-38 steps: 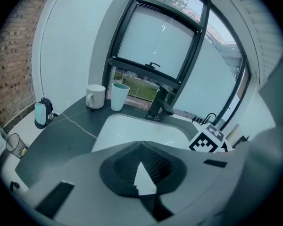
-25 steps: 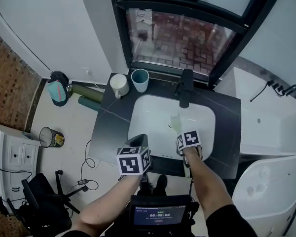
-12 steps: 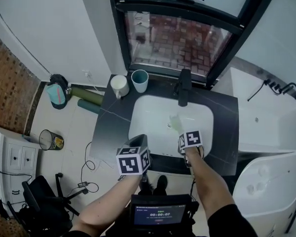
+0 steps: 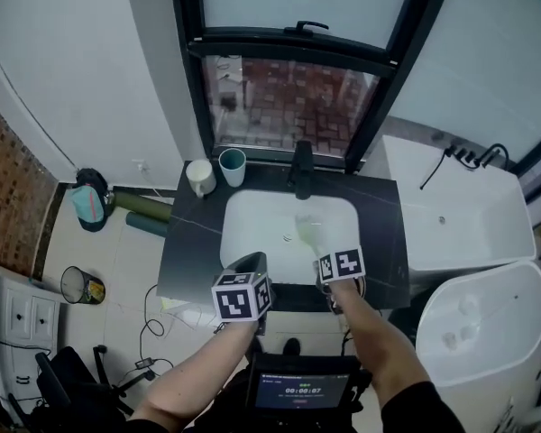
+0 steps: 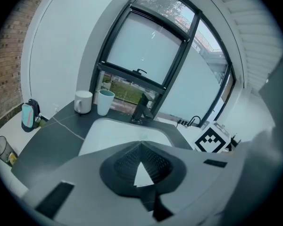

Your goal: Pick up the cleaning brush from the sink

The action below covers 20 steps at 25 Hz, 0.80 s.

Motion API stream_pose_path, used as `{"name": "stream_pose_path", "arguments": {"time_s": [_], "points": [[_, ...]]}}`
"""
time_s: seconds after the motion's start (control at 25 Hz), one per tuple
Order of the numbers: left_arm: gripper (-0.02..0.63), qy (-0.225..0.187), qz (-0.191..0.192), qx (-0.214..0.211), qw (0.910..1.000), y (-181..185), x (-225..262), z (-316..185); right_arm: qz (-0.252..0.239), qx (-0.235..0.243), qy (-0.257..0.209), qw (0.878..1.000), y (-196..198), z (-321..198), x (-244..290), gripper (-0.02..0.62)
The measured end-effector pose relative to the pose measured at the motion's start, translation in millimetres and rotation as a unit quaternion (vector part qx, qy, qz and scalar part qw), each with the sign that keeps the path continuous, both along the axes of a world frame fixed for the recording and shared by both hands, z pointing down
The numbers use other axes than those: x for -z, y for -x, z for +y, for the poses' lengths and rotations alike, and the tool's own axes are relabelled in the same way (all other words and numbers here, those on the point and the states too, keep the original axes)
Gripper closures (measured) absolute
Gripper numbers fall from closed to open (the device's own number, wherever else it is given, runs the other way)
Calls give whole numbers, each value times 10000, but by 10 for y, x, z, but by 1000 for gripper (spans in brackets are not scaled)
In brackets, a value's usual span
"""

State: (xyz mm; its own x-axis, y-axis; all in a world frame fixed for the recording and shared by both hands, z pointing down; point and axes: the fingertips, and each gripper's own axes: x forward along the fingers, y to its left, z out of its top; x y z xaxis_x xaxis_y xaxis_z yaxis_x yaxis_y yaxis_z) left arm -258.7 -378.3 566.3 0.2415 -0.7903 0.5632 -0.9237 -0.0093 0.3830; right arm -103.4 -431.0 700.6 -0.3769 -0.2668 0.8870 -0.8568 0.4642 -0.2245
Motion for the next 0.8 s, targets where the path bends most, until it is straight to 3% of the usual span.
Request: {"name": "stream_pose_path", "arguments": {"time_s": [0.28, 0.6, 0.8], "points": [[620, -217, -89, 62, 9997, -550, 351, 475, -466, -60, -378, 9982, -585, 475, 553, 531], [620, -703, -334, 245, 9967, -1591, 822, 1204, -1133, 279, -849, 9895, -1412, 1241, 1054, 532], [620, -868, -443, 255, 9949, -1883, 996, 1657, -1435, 271, -1163, 9824, -1669, 1646, 1297, 532]]}}
